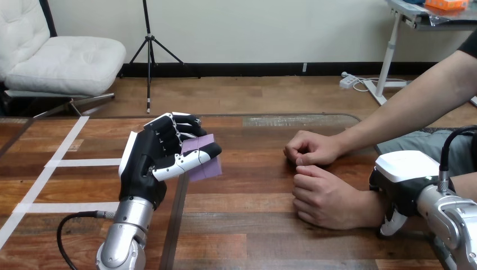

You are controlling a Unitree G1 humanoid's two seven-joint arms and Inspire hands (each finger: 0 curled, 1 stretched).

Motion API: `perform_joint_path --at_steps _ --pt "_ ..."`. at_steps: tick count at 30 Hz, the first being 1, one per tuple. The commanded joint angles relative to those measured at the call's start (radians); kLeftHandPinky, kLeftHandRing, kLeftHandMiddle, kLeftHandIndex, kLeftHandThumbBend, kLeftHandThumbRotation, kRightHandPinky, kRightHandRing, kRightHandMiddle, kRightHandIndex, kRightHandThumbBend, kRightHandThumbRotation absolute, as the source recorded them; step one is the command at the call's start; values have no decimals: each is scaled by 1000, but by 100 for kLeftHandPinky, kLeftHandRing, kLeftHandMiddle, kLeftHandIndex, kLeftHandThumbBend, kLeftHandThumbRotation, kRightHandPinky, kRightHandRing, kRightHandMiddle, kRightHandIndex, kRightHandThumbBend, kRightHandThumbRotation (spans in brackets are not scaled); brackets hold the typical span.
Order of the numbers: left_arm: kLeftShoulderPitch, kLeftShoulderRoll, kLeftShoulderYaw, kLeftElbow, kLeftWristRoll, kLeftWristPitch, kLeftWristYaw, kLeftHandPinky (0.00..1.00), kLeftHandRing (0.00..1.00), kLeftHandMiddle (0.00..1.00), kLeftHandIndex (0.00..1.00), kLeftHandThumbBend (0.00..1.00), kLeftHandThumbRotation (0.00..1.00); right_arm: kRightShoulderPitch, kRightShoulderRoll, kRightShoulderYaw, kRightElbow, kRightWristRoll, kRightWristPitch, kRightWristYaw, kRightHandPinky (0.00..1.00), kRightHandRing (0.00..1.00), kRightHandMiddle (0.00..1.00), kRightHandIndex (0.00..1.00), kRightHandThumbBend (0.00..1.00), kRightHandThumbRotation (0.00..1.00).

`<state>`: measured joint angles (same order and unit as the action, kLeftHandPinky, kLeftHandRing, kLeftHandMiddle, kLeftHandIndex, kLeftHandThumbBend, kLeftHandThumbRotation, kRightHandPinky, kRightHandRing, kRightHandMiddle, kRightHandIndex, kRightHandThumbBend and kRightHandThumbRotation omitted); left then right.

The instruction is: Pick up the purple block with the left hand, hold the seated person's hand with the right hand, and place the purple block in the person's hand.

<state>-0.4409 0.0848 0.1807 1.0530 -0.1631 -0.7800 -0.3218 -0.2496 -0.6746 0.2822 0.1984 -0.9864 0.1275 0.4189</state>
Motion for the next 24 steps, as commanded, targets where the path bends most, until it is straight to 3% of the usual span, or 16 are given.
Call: perform_joint_path --at_steps 1,24 --pt "-32 10 4 -33 0 -10 -2 34 40 47 49 87 5 -16 -19 -9 6 16 9 -22 39 47 52 53 75 0" --pt "-35 0 3 -28 -5 3 -9 34 40 46 49 88 6 14 -42 -60 -72 82 -39 -103 33 42 48 51 79 0"
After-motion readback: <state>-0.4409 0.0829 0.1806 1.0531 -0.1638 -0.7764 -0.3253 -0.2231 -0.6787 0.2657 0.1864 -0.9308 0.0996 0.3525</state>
